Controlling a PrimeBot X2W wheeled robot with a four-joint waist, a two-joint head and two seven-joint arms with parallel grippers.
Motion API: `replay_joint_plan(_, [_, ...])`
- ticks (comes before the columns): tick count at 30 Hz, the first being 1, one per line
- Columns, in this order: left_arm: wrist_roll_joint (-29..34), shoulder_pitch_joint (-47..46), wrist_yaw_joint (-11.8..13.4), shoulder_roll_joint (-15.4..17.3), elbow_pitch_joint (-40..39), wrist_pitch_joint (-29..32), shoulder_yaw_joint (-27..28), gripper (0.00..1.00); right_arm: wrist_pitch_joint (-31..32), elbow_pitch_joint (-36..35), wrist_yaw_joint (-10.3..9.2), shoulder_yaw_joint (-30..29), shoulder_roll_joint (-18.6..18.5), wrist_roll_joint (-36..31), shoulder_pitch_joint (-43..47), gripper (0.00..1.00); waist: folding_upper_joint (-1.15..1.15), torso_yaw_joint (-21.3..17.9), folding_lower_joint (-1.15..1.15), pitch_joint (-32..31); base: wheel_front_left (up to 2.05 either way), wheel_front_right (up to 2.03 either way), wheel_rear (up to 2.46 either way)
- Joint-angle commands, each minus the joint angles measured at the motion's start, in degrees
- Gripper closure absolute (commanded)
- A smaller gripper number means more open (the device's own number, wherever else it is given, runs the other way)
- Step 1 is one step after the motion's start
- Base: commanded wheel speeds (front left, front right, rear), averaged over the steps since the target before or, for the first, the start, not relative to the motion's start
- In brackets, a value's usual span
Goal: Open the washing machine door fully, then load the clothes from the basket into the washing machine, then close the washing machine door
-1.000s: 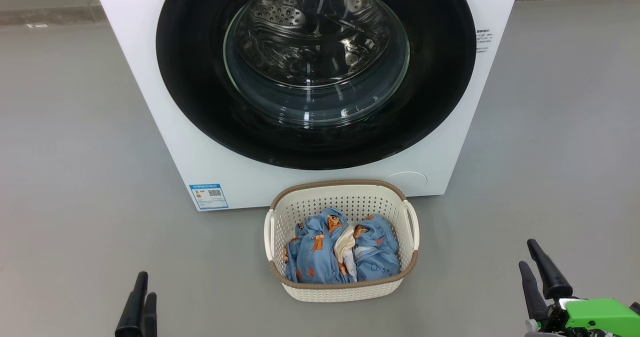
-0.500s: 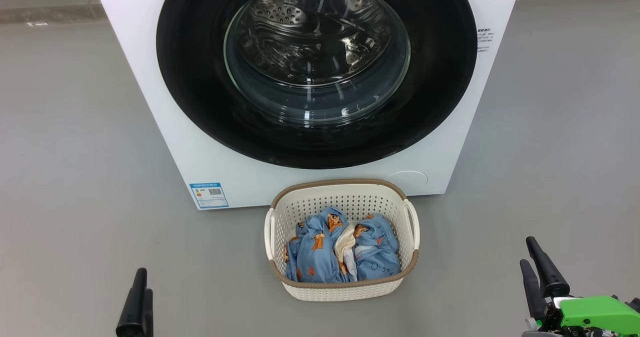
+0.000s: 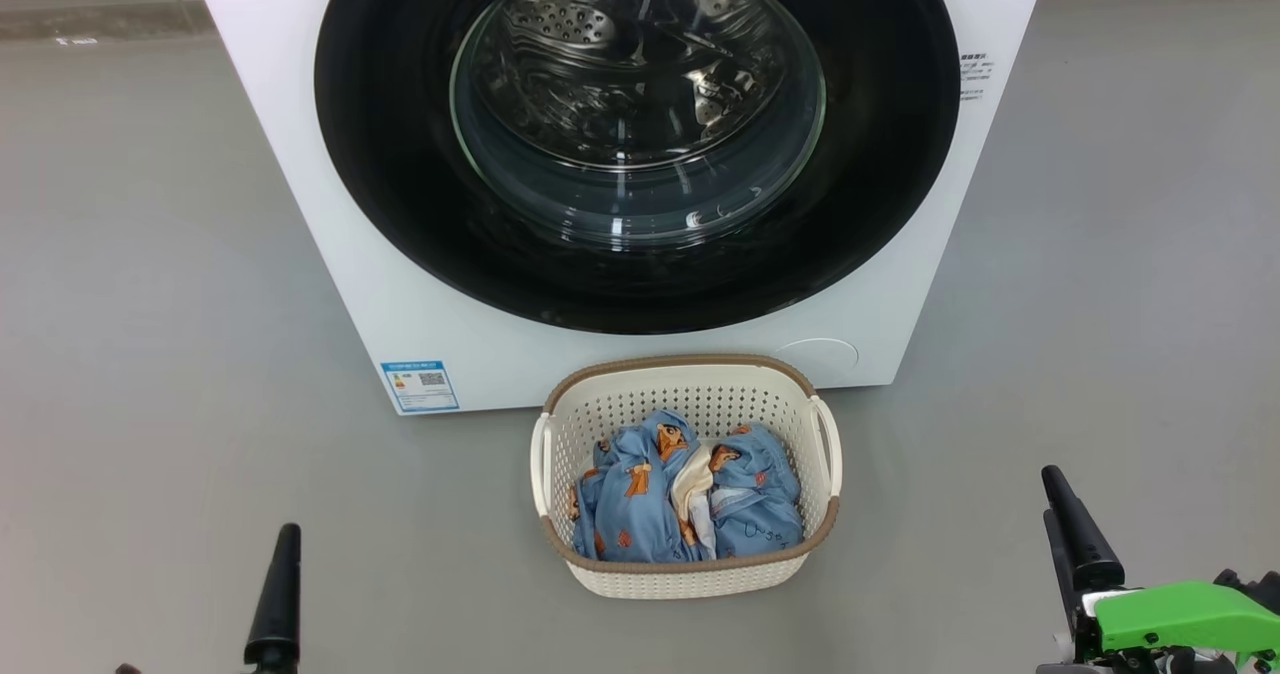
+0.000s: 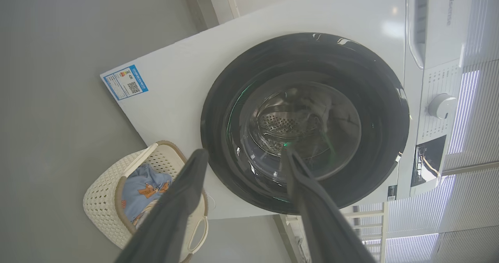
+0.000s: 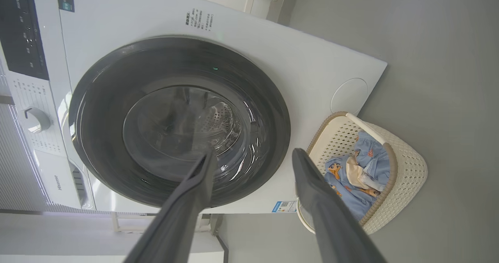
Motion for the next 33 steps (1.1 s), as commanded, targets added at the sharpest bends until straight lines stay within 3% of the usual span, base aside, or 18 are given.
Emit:
replay_joint_plan(1, [1.3, -1.71, -0.01, 1.14, -2.03, -0.57, 0.26, 0.0, -0.67, -1.82, 0.13, 0.51, -1.14, -1.5, -2.46, 0.0, 0.0, 0.01, 0.0, 0.01, 0.0, 0.0, 0.0])
replay_joint_plan(33, [25.89, -1.56, -0.02, 2.53, -2.96, -6.12, -2.58, 0.0, -6.27, -2.88, 0.2, 5.18, -3.2, -27.12, -3.07, 0.0, 0.0, 0.3, 0.0, 0.35, 0.0, 0.0, 0.0])
